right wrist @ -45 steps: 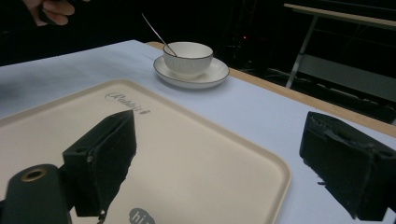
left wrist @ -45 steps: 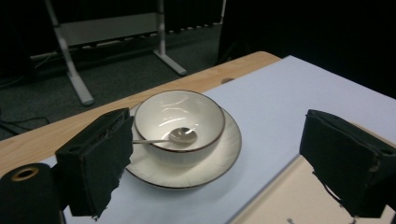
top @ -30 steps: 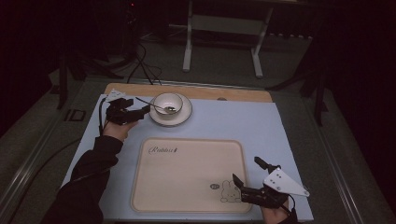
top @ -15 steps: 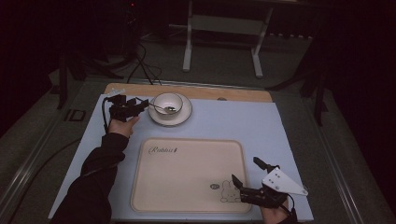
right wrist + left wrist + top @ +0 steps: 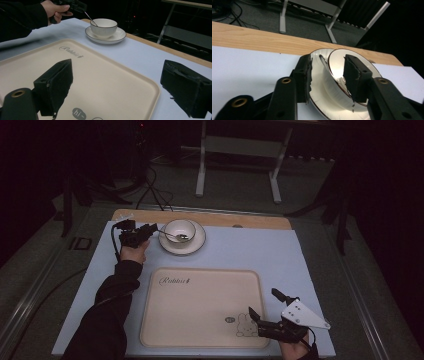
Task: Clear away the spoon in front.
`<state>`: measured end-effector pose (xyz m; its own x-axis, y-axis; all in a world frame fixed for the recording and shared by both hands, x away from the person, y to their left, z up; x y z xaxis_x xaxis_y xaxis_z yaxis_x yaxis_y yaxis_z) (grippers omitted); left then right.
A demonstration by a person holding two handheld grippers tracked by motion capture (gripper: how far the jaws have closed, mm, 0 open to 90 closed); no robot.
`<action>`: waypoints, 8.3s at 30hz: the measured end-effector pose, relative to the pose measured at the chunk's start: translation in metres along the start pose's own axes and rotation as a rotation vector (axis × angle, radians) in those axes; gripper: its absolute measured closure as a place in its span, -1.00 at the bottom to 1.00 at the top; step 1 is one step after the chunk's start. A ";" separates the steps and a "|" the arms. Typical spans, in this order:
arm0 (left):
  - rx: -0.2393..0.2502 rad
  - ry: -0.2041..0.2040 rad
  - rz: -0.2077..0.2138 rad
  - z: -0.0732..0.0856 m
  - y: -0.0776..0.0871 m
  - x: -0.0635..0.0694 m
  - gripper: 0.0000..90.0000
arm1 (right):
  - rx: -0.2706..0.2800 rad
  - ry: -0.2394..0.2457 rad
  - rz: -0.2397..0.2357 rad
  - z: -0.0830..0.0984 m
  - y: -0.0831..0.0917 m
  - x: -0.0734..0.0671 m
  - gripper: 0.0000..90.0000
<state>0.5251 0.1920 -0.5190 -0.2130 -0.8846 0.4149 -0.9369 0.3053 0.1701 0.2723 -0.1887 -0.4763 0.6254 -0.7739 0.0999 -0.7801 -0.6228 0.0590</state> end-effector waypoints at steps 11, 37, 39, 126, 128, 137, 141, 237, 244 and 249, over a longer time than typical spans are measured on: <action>0.030 0.096 0.003 -0.004 -0.006 -0.001 0.74 | -0.005 -0.013 0.001 0.001 0.000 0.001 -0.76; 0.055 0.016 0.105 -0.028 0.003 0.029 0.99 | -0.006 -0.020 0.003 0.002 0.000 0.002 -0.76; 0.065 0.014 0.109 -0.035 0.006 0.030 0.99 | -0.006 -0.020 0.004 0.002 0.000 0.002 -0.76; -0.393 -0.366 0.708 -0.063 0.144 0.118 0.99 | 0.005 -0.008 0.023 0.000 -0.001 0.002 -0.76; -0.404 -0.372 0.721 -0.059 0.145 0.119 0.99 | 0.005 -0.006 0.022 0.000 -0.001 0.002 -0.76; -0.471 -0.399 0.766 -0.043 0.150 0.122 0.99 | 0.002 -0.007 0.021 0.000 -0.001 0.002 -0.76; -0.522 -0.406 0.794 -0.033 0.153 0.124 0.99 | -0.001 -0.006 0.019 0.001 -0.001 0.001 -0.76; -0.727 -0.417 0.737 0.124 0.086 0.111 0.55 | -0.026 -0.017 -0.015 0.006 -0.003 -0.001 -0.76; -0.724 -0.411 0.668 0.133 0.080 0.105 0.54 | -0.027 -0.016 -0.016 0.006 -0.003 -0.001 -0.76; -0.698 -0.437 0.652 0.134 0.078 0.105 0.54 | -0.028 -0.017 -0.016 0.006 -0.003 -0.001 -0.76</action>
<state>0.3925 0.0759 -0.5816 -0.8308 -0.4834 0.2760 -0.2667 0.7809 0.5648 0.2739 -0.1864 -0.4823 0.6379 -0.7657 0.0823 -0.7700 -0.6320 0.0878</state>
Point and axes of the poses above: each handheld gripper's, and its own axes: y roughly backward along the jaws, z roughly out of its underside, x roughly to its right, the point moved 9 cm from there along -y, roughly forward along the jaws, and after that the axes turned 15 degrees about x, right-handed, at the moved point
